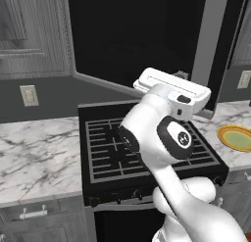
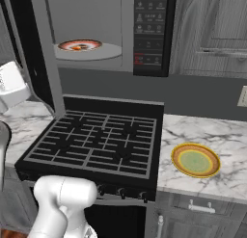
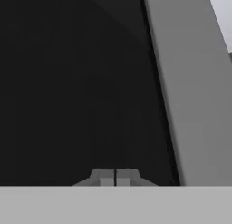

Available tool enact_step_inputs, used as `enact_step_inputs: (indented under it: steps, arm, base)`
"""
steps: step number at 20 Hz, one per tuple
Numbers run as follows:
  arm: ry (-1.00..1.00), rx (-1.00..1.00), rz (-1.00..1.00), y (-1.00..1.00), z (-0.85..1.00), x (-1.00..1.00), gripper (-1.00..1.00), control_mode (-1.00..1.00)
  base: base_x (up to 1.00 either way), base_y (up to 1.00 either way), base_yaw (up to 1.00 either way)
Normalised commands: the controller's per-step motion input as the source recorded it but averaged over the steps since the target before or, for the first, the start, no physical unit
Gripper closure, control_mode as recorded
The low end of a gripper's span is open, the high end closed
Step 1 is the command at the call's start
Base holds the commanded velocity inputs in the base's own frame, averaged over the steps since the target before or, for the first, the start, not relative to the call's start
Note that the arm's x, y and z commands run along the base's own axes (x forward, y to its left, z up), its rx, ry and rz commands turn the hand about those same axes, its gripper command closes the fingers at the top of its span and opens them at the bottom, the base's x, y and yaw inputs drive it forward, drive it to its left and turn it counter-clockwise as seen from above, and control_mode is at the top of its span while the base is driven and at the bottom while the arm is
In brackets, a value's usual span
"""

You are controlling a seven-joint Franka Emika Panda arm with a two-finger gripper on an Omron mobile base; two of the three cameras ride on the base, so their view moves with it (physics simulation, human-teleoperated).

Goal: Pick the shrimp from the counter and place it in the microwave. Then turn on the microwave.

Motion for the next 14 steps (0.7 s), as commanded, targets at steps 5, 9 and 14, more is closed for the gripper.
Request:
enact_step_inputs:
  steps: [5,9,14]
  arm:
    - [0.11,0.00,0.32,-0.25,0.00,0.21,1.00,-1.00]
    - [0.14,0.00,0.24,-0.02,0.00,0.51,1.00,-1.00]
    - [0.11,0.00,0.20,0.00,0.05,0.58,1.00,-1.00]
  base:
    - [0.00,0.00,0.00]
    - [0.00,0.00,0.00]
    - [0.00,0.00,0.00]
